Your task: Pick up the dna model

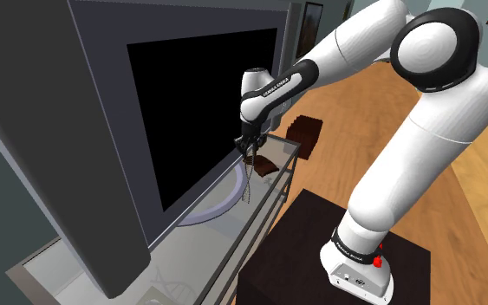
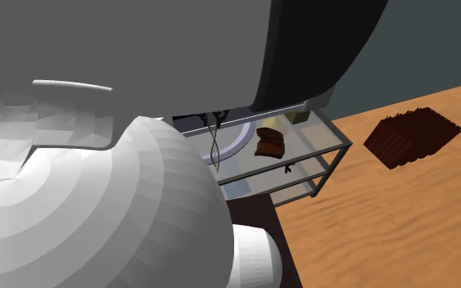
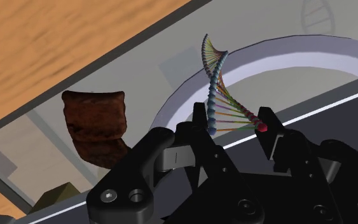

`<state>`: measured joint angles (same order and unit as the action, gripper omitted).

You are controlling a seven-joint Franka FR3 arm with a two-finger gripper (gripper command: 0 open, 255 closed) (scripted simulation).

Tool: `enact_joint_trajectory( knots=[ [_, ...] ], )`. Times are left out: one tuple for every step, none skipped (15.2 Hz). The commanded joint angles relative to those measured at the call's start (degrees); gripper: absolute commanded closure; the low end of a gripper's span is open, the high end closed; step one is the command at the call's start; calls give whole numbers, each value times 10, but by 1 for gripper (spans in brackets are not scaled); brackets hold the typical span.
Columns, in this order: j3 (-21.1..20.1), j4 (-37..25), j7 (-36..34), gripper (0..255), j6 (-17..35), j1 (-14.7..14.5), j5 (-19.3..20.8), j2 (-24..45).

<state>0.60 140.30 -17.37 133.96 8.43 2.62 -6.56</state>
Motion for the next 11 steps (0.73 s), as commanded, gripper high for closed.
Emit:
enact_joint_trajectory(
  knots=[
    [0, 0, 0, 255, 0, 0, 0, 1],
    [0, 0, 0, 255, 0, 0, 0, 1],
    [0, 0, 0, 255, 0, 0, 0, 1],
    [1, 1, 1, 255, 1, 1, 0, 1],
    [1, -2, 1, 255, -7, 1, 0, -5],
    [1, -5, 2, 255, -16, 1, 0, -10],
    [1, -8, 2, 255, -24, 1, 0, -15],
    [1, -12, 2, 255, -32, 0, -1, -19],
    [1, -15, 3, 255, -41, 0, -1, -24],
    [1, -19, 3, 255, -49, 0, -1, -29],
    [1, -23, 3, 255, -57, 0, -1, -33]
  ],
)
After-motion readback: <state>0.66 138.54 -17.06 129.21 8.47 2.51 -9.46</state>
